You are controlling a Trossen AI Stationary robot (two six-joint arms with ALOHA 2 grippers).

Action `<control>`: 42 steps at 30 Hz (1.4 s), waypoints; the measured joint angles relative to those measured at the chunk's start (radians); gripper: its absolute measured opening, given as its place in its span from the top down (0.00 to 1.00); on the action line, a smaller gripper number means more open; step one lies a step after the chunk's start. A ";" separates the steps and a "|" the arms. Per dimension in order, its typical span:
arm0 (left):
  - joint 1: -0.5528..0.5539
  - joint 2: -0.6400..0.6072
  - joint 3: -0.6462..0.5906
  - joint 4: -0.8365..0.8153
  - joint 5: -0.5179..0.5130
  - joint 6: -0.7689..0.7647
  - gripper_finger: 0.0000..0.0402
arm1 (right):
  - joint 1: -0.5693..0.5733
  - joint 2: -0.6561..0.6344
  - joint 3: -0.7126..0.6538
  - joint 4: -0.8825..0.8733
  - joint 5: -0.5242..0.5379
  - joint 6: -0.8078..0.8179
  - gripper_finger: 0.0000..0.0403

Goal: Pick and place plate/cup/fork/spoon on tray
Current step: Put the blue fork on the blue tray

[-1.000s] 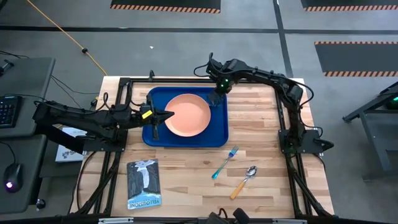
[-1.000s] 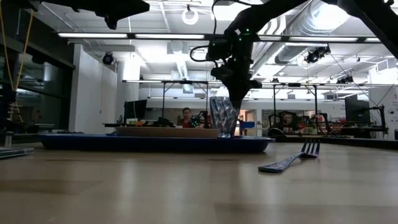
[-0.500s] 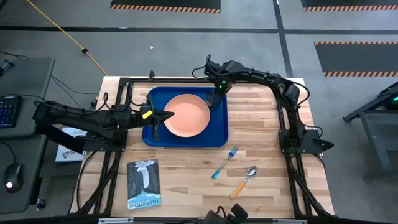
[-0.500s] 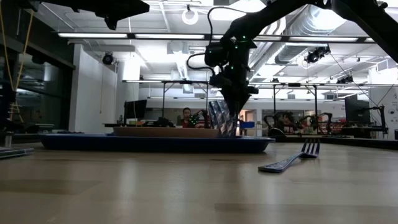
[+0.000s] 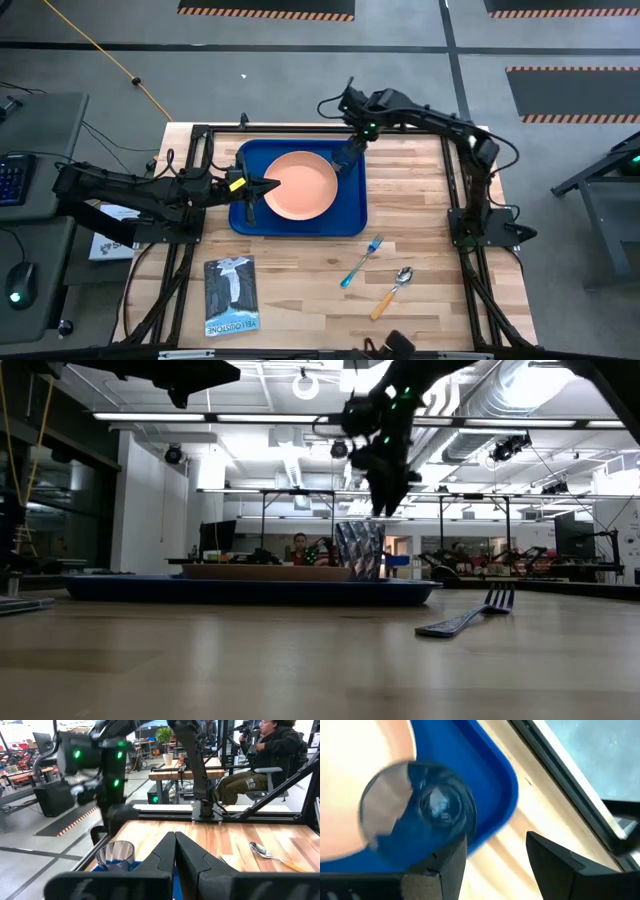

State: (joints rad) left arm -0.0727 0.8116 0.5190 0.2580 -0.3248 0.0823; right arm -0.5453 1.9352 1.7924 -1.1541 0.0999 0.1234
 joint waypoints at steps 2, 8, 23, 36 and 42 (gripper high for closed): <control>0.000 0.000 0.000 0.000 0.000 0.000 1.00 | 0.000 -0.043 0.000 -0.059 0.002 -0.001 0.51; 0.000 0.000 0.000 0.000 0.000 0.009 1.00 | 0.017 -0.213 -0.035 -0.192 0.005 0.031 0.51; 0.000 0.000 0.000 0.000 -0.010 0.016 1.00 | 0.307 -0.979 -0.884 0.450 0.004 0.185 0.51; 0.000 0.000 0.000 0.000 -0.031 0.027 1.00 | 0.389 -1.202 -1.530 1.655 0.001 0.080 0.51; 0.000 0.000 0.000 0.001 -0.031 0.050 1.00 | 0.389 -1.202 -1.525 1.652 0.005 0.032 0.51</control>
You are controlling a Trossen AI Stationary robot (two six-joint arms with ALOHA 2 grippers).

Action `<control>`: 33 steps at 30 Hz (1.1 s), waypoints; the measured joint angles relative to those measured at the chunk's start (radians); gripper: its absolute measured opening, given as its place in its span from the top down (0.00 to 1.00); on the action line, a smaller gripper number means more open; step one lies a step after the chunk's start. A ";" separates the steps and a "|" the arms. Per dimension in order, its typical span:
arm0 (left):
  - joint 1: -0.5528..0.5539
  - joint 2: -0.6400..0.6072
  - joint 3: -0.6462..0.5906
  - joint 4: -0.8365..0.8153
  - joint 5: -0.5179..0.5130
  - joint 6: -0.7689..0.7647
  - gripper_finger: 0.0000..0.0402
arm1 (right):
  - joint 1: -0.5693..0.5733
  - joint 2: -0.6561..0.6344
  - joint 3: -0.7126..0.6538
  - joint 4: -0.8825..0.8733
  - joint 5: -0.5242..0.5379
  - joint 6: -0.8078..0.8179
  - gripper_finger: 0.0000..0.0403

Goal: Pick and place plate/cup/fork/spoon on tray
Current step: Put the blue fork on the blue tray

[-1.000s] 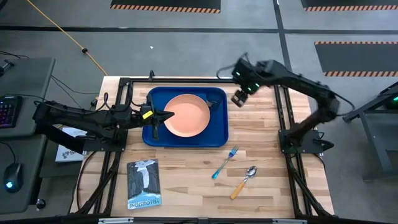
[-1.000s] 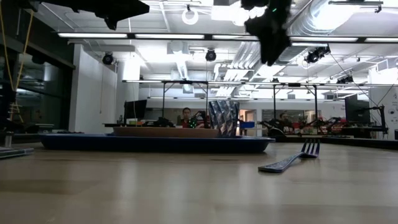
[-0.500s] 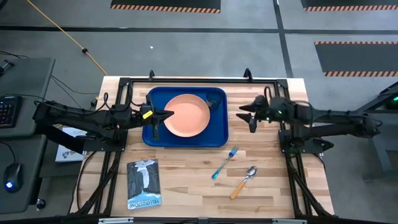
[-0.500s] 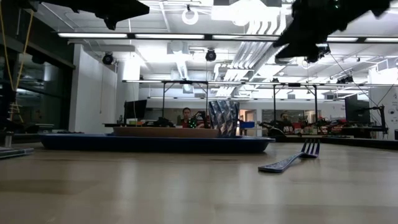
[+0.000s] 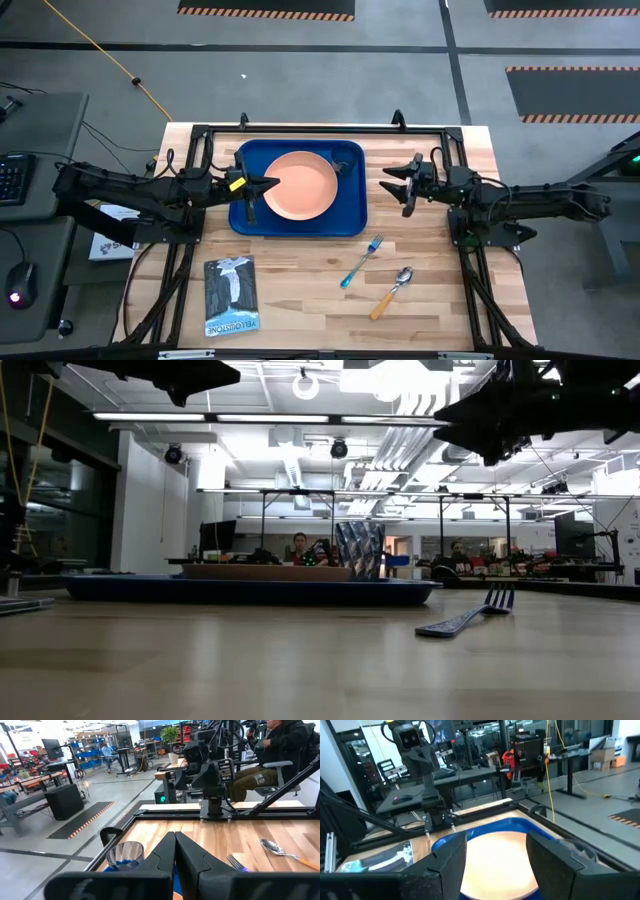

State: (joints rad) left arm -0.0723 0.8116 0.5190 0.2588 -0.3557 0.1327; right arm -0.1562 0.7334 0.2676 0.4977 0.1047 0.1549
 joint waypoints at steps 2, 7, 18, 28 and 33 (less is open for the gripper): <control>0.000 0.000 0.000 0.000 0.000 -0.003 1.00 | 0.000 0.000 0.013 0.002 0.000 -0.020 0.51; 0.000 0.000 0.000 0.000 0.000 -0.009 1.00 | 0.000 0.000 0.018 0.004 0.000 -0.043 0.51; 0.000 0.000 0.000 0.000 0.000 -0.026 1.00 | 0.000 0.000 0.018 0.004 -0.003 -0.033 0.51; 0.000 0.046 0.001 0.009 0.049 -0.061 1.00 | 0.000 0.000 0.019 0.000 -0.003 -0.021 0.51; -0.001 0.173 0.001 0.177 0.066 -0.060 0.98 | 0.000 0.000 0.019 0.000 -0.001 -0.021 0.51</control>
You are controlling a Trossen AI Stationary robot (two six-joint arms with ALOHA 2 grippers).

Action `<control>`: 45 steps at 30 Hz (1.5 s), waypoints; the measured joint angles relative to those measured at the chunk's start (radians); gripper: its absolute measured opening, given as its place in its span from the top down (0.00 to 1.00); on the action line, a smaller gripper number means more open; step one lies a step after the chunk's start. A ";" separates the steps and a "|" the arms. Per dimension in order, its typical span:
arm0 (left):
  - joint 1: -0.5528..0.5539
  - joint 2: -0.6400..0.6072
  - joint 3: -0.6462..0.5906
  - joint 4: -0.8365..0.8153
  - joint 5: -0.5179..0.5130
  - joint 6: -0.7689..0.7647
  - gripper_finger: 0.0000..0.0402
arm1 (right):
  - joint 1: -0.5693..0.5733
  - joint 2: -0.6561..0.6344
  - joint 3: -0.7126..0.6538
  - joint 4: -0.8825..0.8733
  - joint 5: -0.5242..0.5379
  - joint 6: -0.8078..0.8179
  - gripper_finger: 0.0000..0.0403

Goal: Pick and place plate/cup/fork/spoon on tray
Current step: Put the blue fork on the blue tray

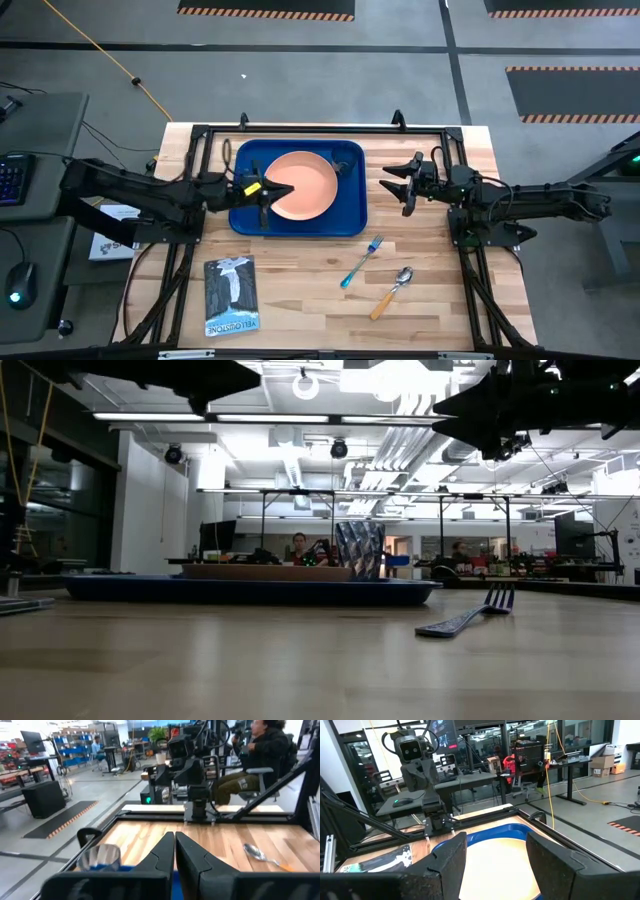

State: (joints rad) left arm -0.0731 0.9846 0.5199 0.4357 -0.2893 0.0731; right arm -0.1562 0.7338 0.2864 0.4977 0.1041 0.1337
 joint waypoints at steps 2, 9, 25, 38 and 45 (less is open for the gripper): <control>-0.003 0.073 0.018 0.037 0.000 0.009 0.95 | 0.000 0.000 0.000 0.000 0.001 0.000 0.51; -0.056 0.391 0.245 -0.002 -0.005 0.030 0.76 | 0.000 0.000 0.000 0.001 0.001 0.000 0.51; -0.243 0.983 0.824 -0.376 -0.012 -0.356 0.56 | 0.000 0.000 0.000 -0.003 0.001 0.023 0.51; -0.239 1.269 1.155 -0.734 -0.180 -0.582 0.57 | 0.000 0.000 0.001 0.008 0.002 0.023 0.51; -0.214 1.345 1.201 -0.715 -0.063 -0.627 0.57 | 0.000 0.000 0.001 0.000 0.002 0.023 0.51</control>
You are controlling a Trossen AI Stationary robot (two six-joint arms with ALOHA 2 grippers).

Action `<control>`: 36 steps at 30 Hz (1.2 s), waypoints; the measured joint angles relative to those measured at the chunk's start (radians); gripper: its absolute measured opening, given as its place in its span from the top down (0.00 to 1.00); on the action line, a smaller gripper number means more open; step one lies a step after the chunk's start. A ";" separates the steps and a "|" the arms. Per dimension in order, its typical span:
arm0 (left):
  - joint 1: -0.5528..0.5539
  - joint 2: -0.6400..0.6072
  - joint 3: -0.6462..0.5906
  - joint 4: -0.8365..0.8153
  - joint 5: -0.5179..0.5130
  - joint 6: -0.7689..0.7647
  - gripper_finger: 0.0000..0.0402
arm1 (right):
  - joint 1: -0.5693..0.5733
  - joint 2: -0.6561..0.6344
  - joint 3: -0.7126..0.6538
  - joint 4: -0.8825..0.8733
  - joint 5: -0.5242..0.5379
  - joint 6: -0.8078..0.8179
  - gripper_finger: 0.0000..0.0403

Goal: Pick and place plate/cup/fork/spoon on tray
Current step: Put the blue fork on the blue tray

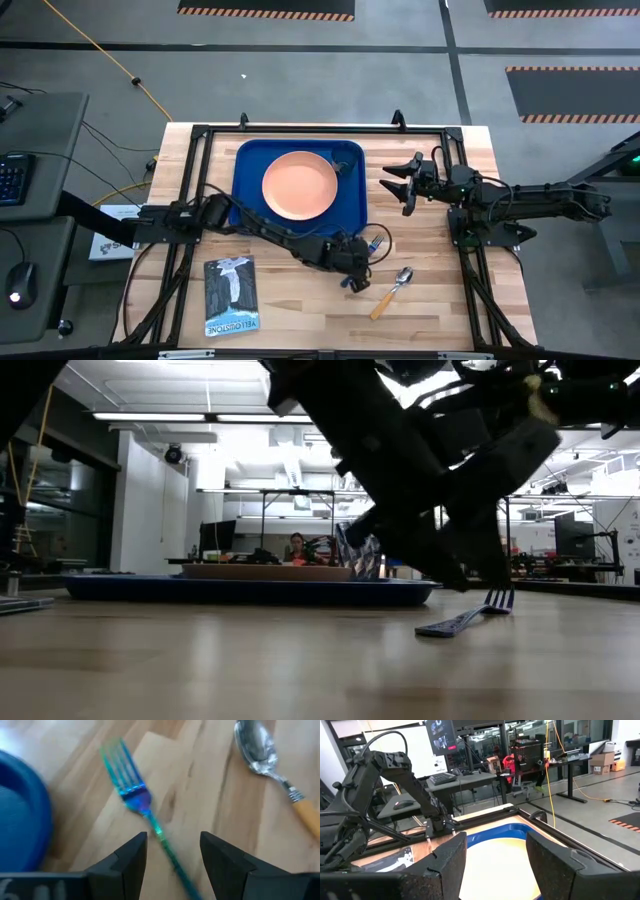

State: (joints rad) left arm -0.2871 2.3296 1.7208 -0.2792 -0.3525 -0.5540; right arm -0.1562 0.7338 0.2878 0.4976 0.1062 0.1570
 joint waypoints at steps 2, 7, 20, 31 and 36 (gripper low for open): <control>0.002 0.006 -0.001 -0.014 -0.004 -0.014 0.57 | 0.000 0.000 0.000 0.000 0.000 0.000 0.51; 0.007 0.014 -0.005 -0.011 -0.013 -0.007 0.57 | 0.000 0.000 0.000 0.000 0.001 0.000 0.51; -0.004 0.048 -0.002 -0.013 -0.020 0.024 0.57 | 0.000 0.000 0.000 0.000 0.002 0.000 0.51; -0.025 0.051 -0.004 -0.003 -0.069 0.168 0.96 | 0.000 0.000 0.000 0.000 0.001 0.000 0.51; -0.026 0.019 -0.009 -0.065 -0.095 0.229 0.96 | 0.000 0.000 0.000 0.000 0.000 0.000 0.51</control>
State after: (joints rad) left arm -0.3136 2.3491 1.7115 -0.3442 -0.4473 -0.3251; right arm -0.1563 0.7338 0.2878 0.4978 0.1066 0.1570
